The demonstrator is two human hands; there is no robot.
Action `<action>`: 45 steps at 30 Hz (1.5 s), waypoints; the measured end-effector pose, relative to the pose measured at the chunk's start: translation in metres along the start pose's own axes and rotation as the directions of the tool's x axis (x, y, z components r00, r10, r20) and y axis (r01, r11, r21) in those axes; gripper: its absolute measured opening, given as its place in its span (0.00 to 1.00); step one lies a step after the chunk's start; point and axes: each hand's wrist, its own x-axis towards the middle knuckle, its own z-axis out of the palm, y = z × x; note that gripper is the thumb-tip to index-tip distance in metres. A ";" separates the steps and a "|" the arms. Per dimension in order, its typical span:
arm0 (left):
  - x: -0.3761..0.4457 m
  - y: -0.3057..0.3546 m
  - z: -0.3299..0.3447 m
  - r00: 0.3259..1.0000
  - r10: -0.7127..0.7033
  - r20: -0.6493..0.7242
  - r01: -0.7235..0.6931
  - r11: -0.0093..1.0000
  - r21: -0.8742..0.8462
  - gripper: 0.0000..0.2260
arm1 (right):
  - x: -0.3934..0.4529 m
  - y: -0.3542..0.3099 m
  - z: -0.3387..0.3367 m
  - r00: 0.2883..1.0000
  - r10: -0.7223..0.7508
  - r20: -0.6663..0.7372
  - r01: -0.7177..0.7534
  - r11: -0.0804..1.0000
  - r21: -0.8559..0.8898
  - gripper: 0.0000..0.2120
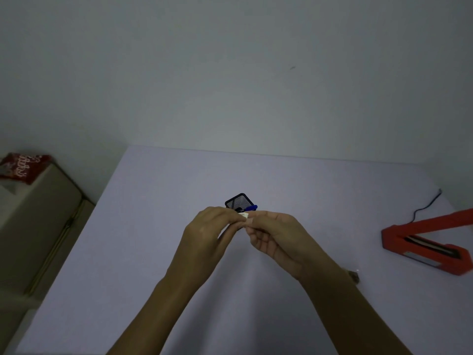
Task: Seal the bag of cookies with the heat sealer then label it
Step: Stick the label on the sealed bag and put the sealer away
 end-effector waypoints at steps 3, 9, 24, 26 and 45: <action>-0.003 -0.001 0.003 0.999 0.033 -0.018 -0.032 0.998 0.045 0.12 | -0.001 0.001 0.000 1.000 -0.003 0.012 0.003 1.000 0.008 0.06; -0.006 0.001 0.006 1.000 0.016 -0.012 -0.016 0.999 0.041 0.11 | 0.000 0.005 -0.004 0.999 0.023 0.038 -0.024 0.999 0.032 0.07; 0.003 0.001 0.021 0.993 -0.116 0.020 0.117 0.993 -0.019 0.10 | 0.012 0.005 -0.013 0.998 0.040 0.054 -0.043 0.998 0.055 0.07; 0.005 0.000 0.024 0.987 -0.162 0.019 0.163 0.984 -0.065 0.10 | 0.014 0.005 -0.015 0.998 0.033 0.058 -0.035 0.998 0.048 0.06; 0.024 -0.018 0.035 0.790 -0.571 0.224 0.613 0.734 -0.292 0.05 | 0.119 0.162 -0.101 0.838 0.318 -0.444 -0.428 0.888 -0.171 0.01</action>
